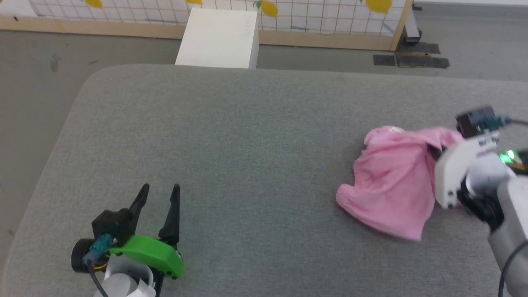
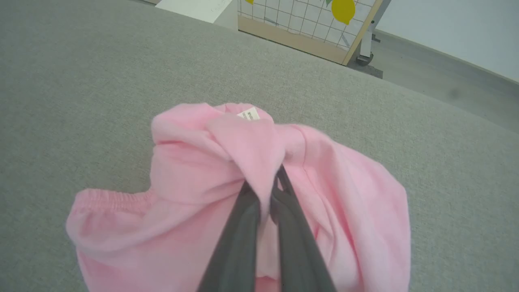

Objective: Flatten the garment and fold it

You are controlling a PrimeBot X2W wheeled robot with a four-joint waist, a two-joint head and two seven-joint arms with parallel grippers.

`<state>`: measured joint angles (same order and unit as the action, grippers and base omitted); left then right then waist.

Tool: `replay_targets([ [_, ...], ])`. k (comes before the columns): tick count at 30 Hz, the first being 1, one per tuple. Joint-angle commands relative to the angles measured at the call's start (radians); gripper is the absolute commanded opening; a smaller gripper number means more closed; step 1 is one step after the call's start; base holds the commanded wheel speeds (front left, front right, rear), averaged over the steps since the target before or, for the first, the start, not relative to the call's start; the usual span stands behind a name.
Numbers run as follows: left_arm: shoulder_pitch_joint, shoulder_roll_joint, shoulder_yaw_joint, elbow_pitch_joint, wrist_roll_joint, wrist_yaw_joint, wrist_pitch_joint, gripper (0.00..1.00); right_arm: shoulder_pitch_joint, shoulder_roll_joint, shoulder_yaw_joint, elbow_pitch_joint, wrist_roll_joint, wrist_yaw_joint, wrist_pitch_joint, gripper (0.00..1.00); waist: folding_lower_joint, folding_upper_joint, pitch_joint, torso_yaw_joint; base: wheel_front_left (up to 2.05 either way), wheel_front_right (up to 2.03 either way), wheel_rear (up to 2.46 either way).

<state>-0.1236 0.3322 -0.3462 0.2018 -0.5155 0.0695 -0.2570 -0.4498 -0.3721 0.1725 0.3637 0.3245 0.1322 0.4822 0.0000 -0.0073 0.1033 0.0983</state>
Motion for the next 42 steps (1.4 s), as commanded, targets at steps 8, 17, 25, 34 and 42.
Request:
replay_targets([
  [8, -0.062, -0.037, 0.006, 0.004, 0.035, -0.029, -0.005, 1.0, -0.211, 0.046, 0.147, 0.125, 0.046, -0.002, -0.081, 0.0, 0.0, 0.0073, 0.073, 0.055, 0.0, 0.0, 0.0],
  [17, -0.075, -0.062, 0.035, 0.019, 0.062, -0.047, -0.005, 1.0, -0.224, 0.098, 0.296, 0.324, 0.121, -0.002, -0.259, 1.0, 0.0, 0.0073, 0.083, 0.069, 0.0, 0.0, 0.0],
  [25, -0.042, -0.064, 0.055, 0.028, 0.08, -0.049, -0.005, 1.0, -0.149, 0.126, 0.287, 0.323, 0.156, -0.002, -0.542, 1.0, 0.0, 0.0073, 0.022, 0.035, 0.0, 0.0, 0.0],
  [34, 0.024, -0.058, 0.063, 0.029, 0.077, -0.038, -0.004, 1.0, 0.118, 0.08, 0.063, 0.148, 0.192, -0.002, -0.492, 1.0, 0.0, 0.0073, -0.077, -0.016, 0.0, 0.0, 0.0],
  [42, 0.03, -0.056, 0.053, 0.015, 0.075, -0.034, 0.002, 1.0, 0.188, 0.037, 0.001, 0.042, 0.204, -0.002, -0.177, 1.0, 0.0, 0.0073, -0.078, -0.024, 0.0, 0.0, 0.0],
])
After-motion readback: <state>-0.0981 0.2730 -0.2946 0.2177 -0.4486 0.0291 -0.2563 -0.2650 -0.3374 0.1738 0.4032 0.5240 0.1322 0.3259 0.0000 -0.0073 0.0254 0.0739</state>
